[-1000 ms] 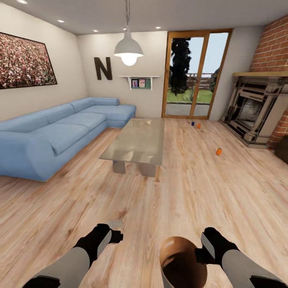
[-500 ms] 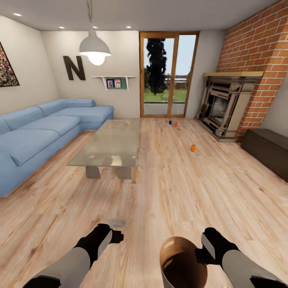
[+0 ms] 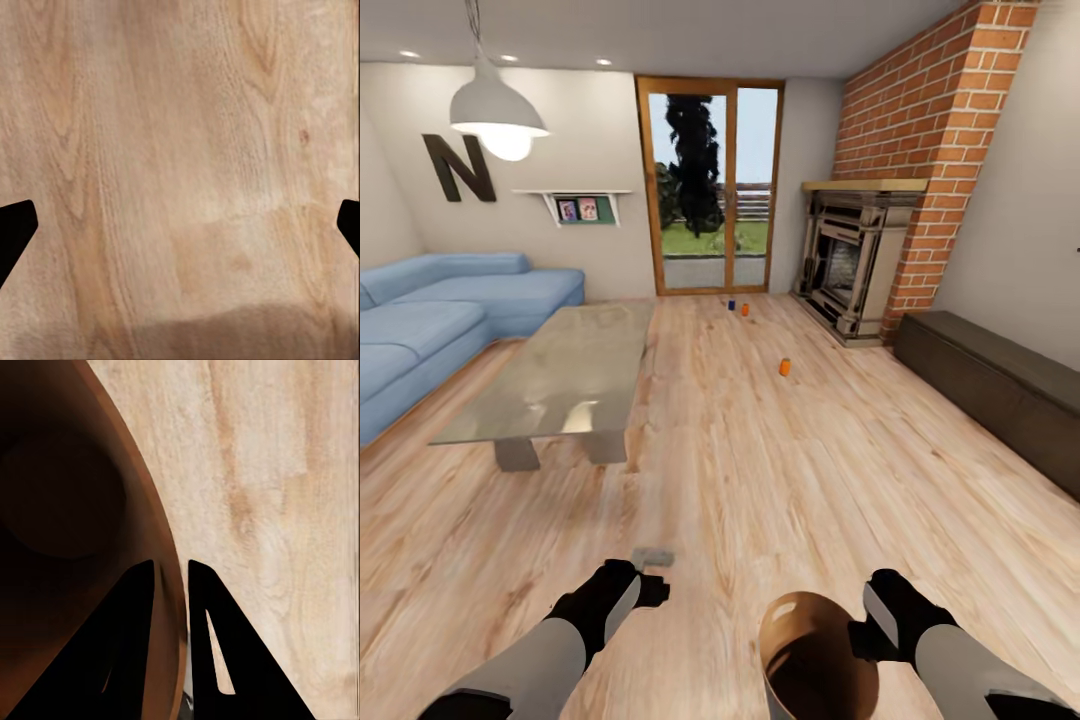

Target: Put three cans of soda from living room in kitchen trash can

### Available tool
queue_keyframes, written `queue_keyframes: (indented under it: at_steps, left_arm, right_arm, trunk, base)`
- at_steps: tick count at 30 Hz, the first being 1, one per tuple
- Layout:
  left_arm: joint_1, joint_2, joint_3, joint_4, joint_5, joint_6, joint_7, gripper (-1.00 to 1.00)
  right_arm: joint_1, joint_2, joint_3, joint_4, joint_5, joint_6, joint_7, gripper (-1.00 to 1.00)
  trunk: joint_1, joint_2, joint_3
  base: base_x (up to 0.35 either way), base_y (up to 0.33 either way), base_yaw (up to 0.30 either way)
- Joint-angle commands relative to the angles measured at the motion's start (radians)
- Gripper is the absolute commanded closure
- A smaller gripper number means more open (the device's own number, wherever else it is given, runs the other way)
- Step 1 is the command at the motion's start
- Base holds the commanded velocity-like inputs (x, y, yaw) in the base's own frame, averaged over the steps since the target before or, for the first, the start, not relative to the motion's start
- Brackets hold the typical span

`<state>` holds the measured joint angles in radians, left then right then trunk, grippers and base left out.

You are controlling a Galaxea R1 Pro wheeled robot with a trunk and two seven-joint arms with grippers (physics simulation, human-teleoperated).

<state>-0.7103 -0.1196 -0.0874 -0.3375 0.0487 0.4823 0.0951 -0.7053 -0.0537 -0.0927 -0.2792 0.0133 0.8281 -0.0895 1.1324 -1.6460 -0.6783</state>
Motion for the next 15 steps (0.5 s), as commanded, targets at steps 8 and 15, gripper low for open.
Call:
queue_keyframes:
  at_steps: [8, 15]
  left_arm:
    - [0.0, 0.0, 0.0, 0.0, 0.001, -0.001, 0.0, -1.0]
    - [0.0, 0.0, 0.0, 0.0, 0.002, -0.002, 0.0, -1.0]
  right_arm:
    - [0.0, 0.004, -0.002, 0.001, -0.016, -0.001, 0.003, 1.0]
    - [0.0, 0.004, -0.002, 0.007, -0.016, -0.002, 0.003, 1.0]
  trunk:
    - [0.0, 0.0, 0.0]
    - [0.0, 0.0, 0.0]
  base:
    - [0.239, -0.258, -0.286]
    - [0.326, -0.066, -0.284]
